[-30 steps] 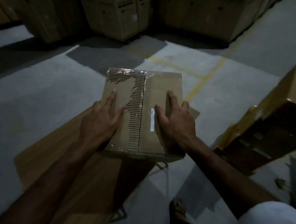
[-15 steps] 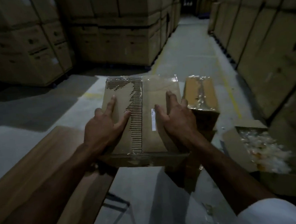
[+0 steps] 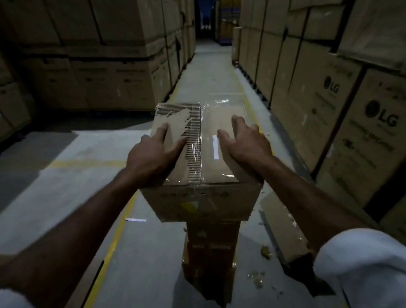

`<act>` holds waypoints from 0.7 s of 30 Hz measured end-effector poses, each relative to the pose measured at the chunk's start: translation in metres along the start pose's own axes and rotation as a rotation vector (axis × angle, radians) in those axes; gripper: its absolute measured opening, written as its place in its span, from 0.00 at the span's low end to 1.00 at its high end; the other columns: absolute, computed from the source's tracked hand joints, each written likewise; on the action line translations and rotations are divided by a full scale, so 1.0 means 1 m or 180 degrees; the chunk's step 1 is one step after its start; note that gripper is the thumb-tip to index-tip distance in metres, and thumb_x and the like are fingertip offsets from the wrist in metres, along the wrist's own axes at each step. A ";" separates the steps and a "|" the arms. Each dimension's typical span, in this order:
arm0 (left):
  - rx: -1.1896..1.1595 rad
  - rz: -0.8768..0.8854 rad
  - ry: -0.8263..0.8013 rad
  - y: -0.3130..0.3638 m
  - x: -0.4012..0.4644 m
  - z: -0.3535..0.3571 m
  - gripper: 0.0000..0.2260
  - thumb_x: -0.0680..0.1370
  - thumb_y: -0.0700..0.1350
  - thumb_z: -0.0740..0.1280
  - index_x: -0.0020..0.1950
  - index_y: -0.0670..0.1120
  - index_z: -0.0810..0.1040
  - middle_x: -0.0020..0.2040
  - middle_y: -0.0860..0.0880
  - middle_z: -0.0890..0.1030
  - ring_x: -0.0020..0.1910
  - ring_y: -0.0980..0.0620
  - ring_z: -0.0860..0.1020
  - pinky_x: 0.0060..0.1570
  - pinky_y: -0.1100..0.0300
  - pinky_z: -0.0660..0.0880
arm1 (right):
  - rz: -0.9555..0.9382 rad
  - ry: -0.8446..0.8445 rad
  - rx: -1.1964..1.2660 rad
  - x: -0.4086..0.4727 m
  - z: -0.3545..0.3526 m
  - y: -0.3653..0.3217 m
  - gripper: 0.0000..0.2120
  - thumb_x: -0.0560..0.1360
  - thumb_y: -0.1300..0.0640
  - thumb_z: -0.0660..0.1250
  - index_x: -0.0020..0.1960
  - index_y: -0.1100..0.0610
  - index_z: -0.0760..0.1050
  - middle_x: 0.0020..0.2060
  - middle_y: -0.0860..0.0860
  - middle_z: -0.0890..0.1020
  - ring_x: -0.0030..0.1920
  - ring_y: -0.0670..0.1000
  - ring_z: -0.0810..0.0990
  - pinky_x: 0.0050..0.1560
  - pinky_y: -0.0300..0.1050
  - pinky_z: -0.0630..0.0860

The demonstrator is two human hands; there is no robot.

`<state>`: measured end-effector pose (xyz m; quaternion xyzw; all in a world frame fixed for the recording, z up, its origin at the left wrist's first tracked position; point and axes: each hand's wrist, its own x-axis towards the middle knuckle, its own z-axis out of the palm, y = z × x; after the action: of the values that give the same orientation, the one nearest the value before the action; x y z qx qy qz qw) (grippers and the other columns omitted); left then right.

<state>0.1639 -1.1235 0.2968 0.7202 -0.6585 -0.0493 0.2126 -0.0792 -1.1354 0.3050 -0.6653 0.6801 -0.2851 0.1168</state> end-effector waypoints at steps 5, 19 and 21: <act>-0.0019 0.0073 -0.0263 0.018 0.084 0.025 0.42 0.75 0.79 0.52 0.84 0.60 0.52 0.74 0.38 0.71 0.66 0.36 0.76 0.62 0.42 0.77 | 0.0117 -0.0060 0.0009 0.072 0.010 0.017 0.31 0.81 0.33 0.57 0.79 0.46 0.60 0.70 0.63 0.71 0.65 0.66 0.75 0.65 0.56 0.71; 0.0049 0.0102 -0.0512 0.011 0.212 0.096 0.39 0.76 0.77 0.51 0.81 0.56 0.60 0.72 0.38 0.74 0.64 0.35 0.76 0.59 0.43 0.77 | 0.0342 -0.0401 -0.0260 0.205 0.070 0.047 0.32 0.80 0.32 0.57 0.78 0.48 0.64 0.74 0.59 0.72 0.70 0.62 0.74 0.66 0.55 0.70; 0.0123 0.0015 -0.0518 0.012 0.212 0.097 0.39 0.77 0.77 0.50 0.82 0.57 0.58 0.73 0.36 0.72 0.66 0.34 0.75 0.60 0.43 0.74 | 0.0380 -0.0431 -0.0369 0.206 0.071 0.048 0.32 0.81 0.32 0.55 0.79 0.48 0.63 0.74 0.61 0.71 0.69 0.64 0.73 0.65 0.56 0.70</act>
<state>0.1459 -1.3531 0.2573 0.7162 -0.6762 -0.0944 0.1445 -0.0988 -1.3545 0.2667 -0.6470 0.7243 -0.1923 0.1406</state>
